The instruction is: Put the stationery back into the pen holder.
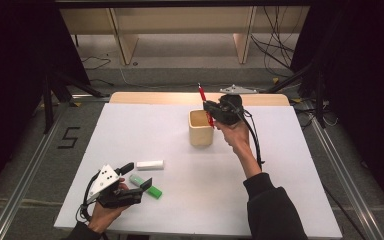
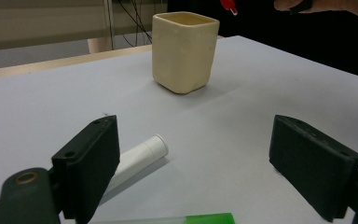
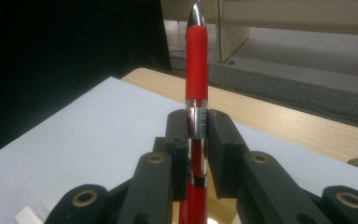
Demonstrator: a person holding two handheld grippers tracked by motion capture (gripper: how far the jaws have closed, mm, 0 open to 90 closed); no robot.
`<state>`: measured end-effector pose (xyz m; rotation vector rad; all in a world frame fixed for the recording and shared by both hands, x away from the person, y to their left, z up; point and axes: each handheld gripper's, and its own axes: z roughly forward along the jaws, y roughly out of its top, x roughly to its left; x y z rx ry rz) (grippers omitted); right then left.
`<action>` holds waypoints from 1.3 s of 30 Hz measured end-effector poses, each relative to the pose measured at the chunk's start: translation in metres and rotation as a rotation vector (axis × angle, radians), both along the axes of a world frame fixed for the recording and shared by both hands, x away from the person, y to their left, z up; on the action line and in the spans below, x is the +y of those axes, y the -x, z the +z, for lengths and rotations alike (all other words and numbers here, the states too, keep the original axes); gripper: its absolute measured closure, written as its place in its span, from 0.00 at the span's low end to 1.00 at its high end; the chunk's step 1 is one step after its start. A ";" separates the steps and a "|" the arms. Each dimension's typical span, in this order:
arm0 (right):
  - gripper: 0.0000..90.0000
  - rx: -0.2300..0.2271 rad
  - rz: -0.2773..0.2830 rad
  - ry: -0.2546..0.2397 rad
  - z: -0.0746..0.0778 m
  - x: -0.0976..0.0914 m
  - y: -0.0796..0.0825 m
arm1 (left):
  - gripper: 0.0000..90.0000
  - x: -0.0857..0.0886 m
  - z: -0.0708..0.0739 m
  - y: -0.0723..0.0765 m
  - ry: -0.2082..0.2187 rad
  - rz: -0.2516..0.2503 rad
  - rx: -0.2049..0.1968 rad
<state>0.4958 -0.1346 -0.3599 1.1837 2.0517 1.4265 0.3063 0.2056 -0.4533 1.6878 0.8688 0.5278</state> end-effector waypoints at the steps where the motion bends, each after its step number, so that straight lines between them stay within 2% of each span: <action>1: 0.88 -0.001 -0.003 0.001 0.000 0.000 -0.001 | 0.17 0.000 0.000 0.000 0.000 0.000 0.000; 22: 0.88 -0.019 -0.018 0.012 0.010 0.016 -0.016 | 0.17 0.000 0.000 0.000 0.001 -0.002 0.003; 39: 0.88 -0.007 -0.046 0.025 0.000 0.023 -0.026 | 0.17 0.000 0.001 0.000 0.006 -0.003 -0.001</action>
